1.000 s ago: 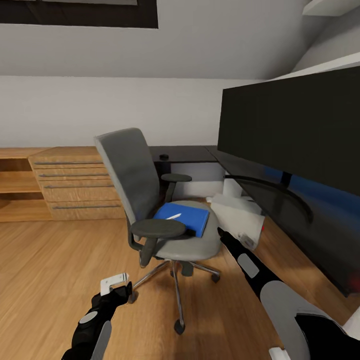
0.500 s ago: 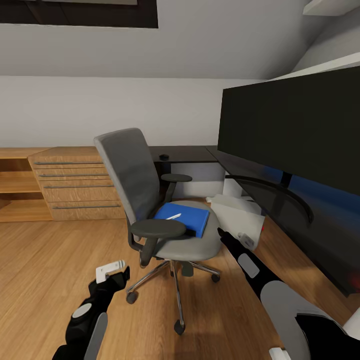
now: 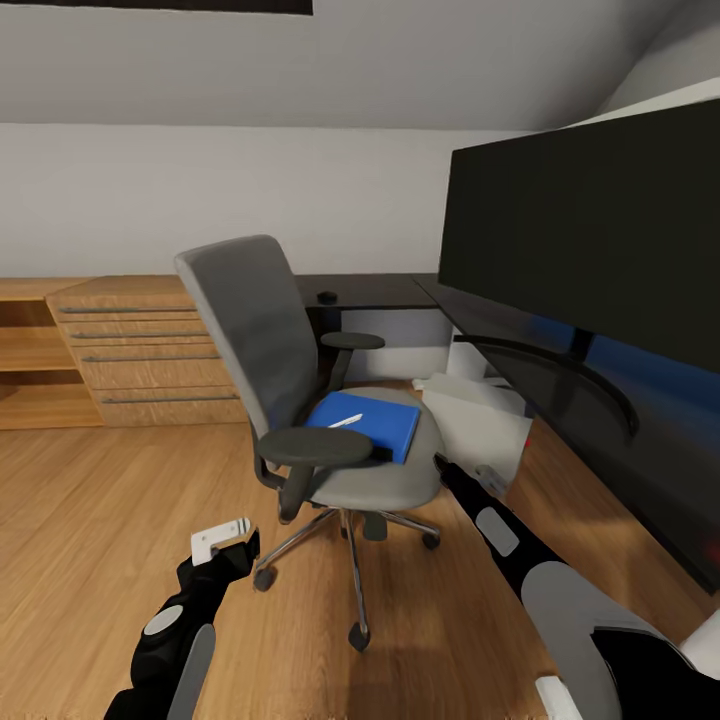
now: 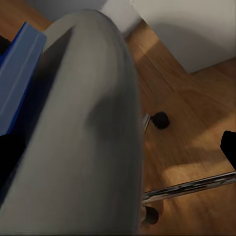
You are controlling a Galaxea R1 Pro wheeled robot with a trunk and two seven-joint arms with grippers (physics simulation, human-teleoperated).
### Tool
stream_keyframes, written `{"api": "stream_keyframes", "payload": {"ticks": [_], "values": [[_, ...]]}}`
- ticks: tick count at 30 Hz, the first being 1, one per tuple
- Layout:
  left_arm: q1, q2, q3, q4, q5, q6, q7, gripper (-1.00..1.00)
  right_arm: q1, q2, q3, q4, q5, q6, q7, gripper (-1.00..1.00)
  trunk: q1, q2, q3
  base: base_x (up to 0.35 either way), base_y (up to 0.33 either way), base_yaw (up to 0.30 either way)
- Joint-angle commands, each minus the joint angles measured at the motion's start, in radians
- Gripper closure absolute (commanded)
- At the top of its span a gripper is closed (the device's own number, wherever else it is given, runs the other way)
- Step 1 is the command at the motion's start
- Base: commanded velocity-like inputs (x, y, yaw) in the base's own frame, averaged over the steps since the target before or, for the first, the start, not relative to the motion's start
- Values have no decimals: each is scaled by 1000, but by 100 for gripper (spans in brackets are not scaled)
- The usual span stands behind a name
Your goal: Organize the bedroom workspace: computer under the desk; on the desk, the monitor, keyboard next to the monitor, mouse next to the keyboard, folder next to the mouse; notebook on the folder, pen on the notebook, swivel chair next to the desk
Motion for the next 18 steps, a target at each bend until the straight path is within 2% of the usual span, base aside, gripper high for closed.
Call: {"api": "stream_keyframes", "payload": {"ticks": [1, 5, 13, 18], "values": [[-1, 0, 0, -1, 10, 4, 6, -100, -1, 1, -8, 2, -5, -1, 12, -100, 0, -1, -5, 0, 0, 0], [0, 0, -2, 0, 9, 4, 6, -100, -1, 1, -8, 2, -6, -1, 26, -100, 2, -2, -20, 0, 0, 0], [0, 2, -3, 10, 8, 4, 5, -100, -1, 1, -8, 2, -6, -1, 28, -100, 2, -2, -20, 5, 0, 0], [0, 4, -3, 20, 6, 2, 5, -100, -1, 1, -8, 2, -6, -1, 28, -100, 2, -2, -20, 190, 0, 0]]}}
